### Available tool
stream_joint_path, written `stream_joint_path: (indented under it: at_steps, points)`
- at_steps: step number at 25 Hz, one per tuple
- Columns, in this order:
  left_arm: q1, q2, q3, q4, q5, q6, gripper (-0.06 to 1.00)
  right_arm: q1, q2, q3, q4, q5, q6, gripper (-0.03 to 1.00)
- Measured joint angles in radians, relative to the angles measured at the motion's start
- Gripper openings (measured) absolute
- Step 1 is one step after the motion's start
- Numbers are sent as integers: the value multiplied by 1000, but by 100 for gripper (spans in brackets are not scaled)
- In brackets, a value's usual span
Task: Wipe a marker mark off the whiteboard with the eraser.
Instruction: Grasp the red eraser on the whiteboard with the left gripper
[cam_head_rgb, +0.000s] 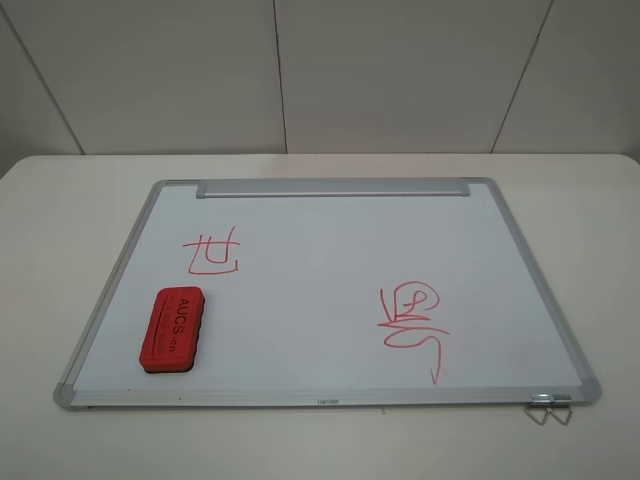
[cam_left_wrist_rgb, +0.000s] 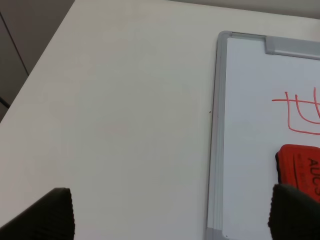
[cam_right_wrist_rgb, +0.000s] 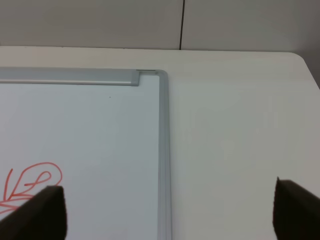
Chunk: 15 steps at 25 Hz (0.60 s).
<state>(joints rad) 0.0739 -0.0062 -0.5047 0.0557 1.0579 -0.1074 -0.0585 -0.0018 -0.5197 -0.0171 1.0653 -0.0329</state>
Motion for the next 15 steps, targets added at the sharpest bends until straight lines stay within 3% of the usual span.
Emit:
stream_joint_path:
  at_steps: [15]
  points:
    - [0,0,0,0,0,0,77,0,0,0,0,0,0,71]
